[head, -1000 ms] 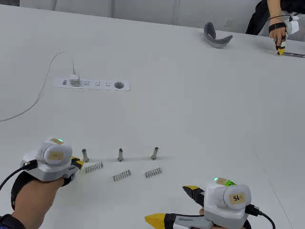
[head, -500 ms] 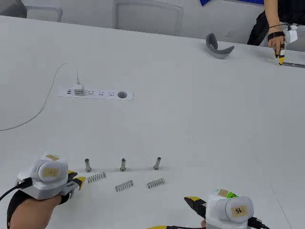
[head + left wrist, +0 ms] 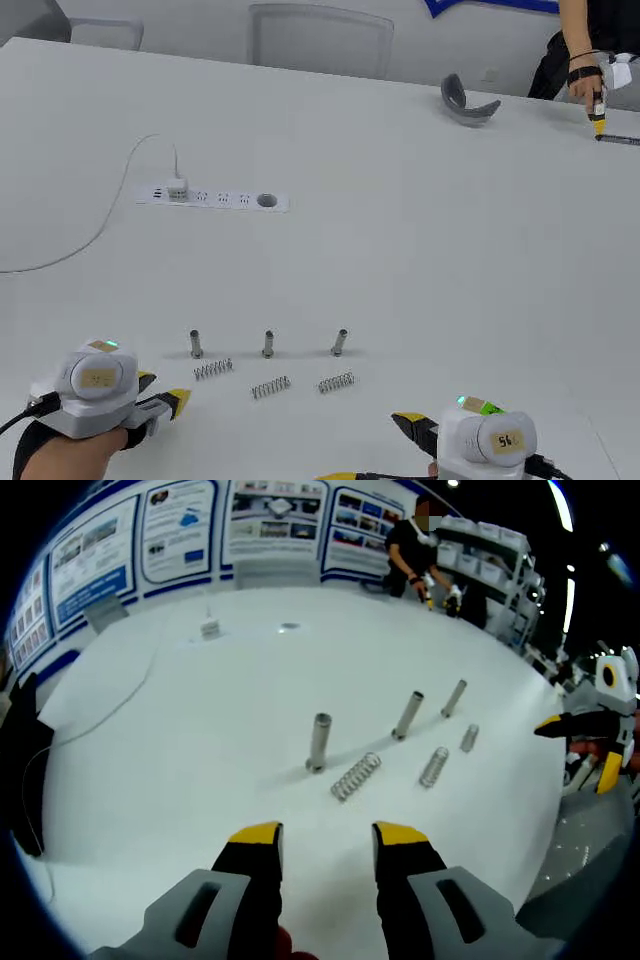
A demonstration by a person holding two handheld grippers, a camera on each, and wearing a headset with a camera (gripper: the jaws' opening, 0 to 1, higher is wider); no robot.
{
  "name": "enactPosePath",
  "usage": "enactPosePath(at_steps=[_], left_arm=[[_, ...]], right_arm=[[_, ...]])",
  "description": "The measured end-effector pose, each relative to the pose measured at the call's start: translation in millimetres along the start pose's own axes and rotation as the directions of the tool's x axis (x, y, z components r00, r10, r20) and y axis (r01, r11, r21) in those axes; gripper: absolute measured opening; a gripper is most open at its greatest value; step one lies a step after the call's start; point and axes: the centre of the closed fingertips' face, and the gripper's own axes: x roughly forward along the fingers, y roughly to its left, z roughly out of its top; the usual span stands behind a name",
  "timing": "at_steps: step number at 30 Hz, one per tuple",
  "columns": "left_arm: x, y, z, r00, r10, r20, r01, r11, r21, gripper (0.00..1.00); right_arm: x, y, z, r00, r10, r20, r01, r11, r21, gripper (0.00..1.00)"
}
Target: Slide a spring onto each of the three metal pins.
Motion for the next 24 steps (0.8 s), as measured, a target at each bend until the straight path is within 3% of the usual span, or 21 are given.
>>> enactPosePath(at_steps=[4,9,16,24], left_arm=[[-7.7,-3.9,-0.1,0.9996,-0.024,0.011,0.024,1.0,0.014,0.44],[-18.4,3.0,-1.0,0.9994,-0.031,0.012,0.031,0.999,0.025,0.47],[-38.6,9.4,-10.9,0.9993,-0.037,0.006,0.037,0.999,0.028,0.53],[-53.1,3.7,-14.6,0.9983,-0.055,0.02,0.055,0.998,0.012,0.6]], right_arm=[[-0.5,-2.6,-0.8,1.0,-0.005,-0.004,0.005,1.0,-0.006,0.94],[-1.9,-3.0,1.5,1.0,-0.007,0.003,0.007,1.0,-0.008,0.94],[-2.9,-4.7,0.3,0.9999,-0.012,0.002,0.012,1.0,-0.011,0.94],[-0.9,-6.8,-1.3,0.9999,-0.015,-0.007,0.015,1.0,-0.02,0.94]])
